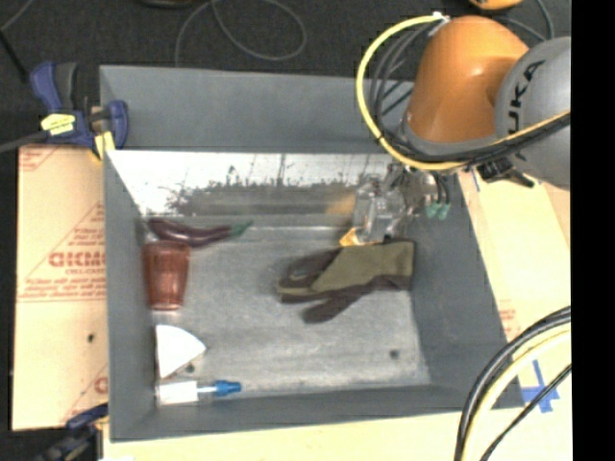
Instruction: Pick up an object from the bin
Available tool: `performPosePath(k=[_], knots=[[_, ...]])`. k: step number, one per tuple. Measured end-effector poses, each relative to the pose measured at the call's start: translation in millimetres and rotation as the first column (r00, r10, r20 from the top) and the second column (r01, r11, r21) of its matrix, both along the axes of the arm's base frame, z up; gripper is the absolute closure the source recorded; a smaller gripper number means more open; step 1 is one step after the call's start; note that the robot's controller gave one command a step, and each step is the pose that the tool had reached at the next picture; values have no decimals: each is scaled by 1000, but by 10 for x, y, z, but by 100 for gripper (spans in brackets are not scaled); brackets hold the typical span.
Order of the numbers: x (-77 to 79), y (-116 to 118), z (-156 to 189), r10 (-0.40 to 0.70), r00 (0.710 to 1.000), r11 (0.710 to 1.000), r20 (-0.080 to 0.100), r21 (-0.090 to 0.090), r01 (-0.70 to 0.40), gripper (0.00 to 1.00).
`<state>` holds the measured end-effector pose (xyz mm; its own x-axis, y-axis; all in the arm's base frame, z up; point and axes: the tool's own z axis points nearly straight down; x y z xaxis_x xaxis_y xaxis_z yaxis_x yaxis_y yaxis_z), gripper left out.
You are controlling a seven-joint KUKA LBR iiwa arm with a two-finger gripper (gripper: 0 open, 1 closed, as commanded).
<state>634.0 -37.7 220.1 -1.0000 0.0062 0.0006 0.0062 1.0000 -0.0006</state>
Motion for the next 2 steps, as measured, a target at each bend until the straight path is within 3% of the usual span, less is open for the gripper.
performPosePath(k=[1, 2], knots=[[-44, -10, -168, 1, 1000, 1000, 21, -2, -1, 100], [-67, 37, -891, -94, 996, 996, 10, 1, 94, 100]])
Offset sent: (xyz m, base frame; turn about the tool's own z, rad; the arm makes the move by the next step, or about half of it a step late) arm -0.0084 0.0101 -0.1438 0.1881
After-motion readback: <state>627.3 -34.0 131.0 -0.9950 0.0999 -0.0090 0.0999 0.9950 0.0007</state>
